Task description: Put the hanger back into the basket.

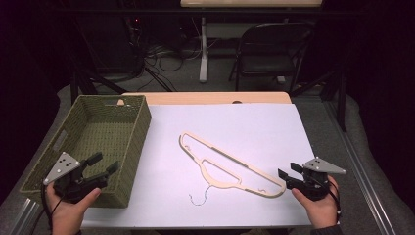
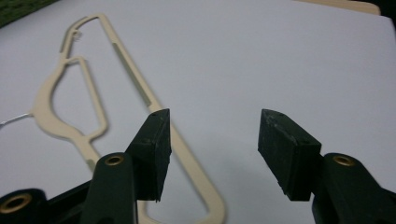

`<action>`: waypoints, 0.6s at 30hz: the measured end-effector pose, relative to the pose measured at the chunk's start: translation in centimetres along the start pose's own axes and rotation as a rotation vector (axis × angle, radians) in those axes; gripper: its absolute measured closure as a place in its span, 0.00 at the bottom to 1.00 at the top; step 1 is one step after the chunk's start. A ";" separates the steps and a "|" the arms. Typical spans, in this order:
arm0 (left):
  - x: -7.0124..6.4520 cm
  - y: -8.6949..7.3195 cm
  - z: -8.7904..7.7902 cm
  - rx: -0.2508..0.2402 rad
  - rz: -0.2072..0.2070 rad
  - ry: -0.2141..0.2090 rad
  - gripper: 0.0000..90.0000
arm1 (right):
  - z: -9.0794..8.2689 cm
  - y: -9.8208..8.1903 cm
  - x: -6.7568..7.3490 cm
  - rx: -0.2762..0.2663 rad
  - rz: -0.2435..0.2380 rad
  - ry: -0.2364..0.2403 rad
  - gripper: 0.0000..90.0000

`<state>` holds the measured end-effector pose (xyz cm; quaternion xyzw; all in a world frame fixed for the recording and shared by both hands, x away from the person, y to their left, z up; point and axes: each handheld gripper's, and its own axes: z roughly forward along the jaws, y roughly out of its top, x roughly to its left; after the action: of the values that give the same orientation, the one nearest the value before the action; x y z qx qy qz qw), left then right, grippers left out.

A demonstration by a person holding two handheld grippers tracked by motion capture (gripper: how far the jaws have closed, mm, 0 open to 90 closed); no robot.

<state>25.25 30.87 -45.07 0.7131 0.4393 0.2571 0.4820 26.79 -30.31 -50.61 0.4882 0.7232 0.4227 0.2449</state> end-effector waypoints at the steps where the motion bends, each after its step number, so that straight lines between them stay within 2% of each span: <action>1: 0.0 0.0 0.0 0.000 0.000 0.000 0.36 | 0.0 0.0 0.0 0.000 0.000 0.000 0.49; 4: 0.0 -0.2 0.1 0.005 -0.004 0.007 0.36 | -0.1 -0.1 -0.2 0.025 -0.014 -0.019 0.48; 7: 0.0 -0.2 0.0 0.005 -0.002 0.011 0.36 | 0.3 -0.2 0.1 0.068 -0.066 -0.019 0.52; 9: -0.1 -0.2 -0.1 0.003 -0.001 0.008 0.36 | 0.4 -0.1 0.4 0.083 -0.079 -0.015 0.52; 15: -0.4 -0.1 -0.3 0.000 0.005 0.008 0.36 | 0.3 0.5 1.1 0.090 -0.092 -0.008 0.49; 18: -0.3 -0.2 -0.3 -0.001 -0.006 0.003 0.36 | 0.0 0.6 1.2 0.089 -0.087 0.000 0.47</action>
<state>24.75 30.76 -45.13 0.7112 0.4422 0.2571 0.4822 26.64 -29.08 -50.06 0.4667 0.7618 0.3791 0.2412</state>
